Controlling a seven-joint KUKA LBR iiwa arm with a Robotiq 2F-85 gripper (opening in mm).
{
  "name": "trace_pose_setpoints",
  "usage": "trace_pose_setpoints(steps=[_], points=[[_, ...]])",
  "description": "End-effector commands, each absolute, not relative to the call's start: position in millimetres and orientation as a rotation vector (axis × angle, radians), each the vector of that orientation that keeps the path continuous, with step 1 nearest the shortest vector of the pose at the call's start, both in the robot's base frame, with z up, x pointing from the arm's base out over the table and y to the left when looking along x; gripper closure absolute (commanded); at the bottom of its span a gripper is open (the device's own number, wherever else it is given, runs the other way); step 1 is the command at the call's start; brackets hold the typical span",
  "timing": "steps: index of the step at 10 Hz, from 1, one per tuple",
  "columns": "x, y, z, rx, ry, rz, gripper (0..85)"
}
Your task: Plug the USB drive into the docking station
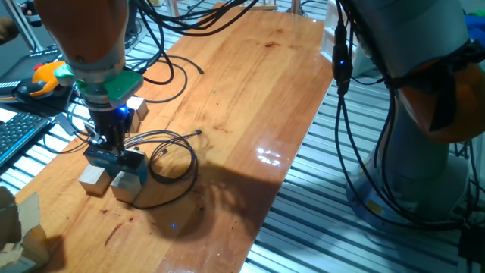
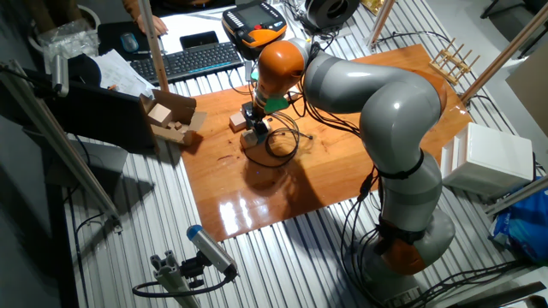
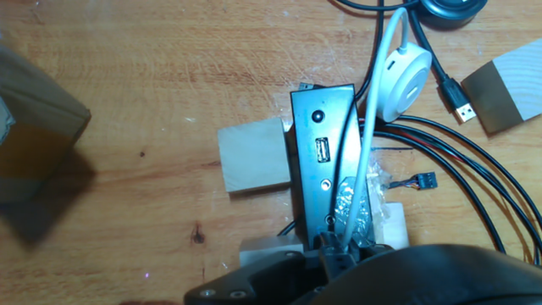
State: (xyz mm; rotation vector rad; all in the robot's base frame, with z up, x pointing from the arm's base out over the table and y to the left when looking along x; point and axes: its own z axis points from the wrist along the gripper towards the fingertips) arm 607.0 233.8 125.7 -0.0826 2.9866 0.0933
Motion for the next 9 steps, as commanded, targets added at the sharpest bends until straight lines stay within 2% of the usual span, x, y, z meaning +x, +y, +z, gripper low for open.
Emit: trace_pose_setpoints(steps=[1,9], points=[[606.6,233.5,124.4,-0.085,2.988,0.092,85.0],[608.5,236.1,126.6,-0.101,2.988,0.137,85.0]])
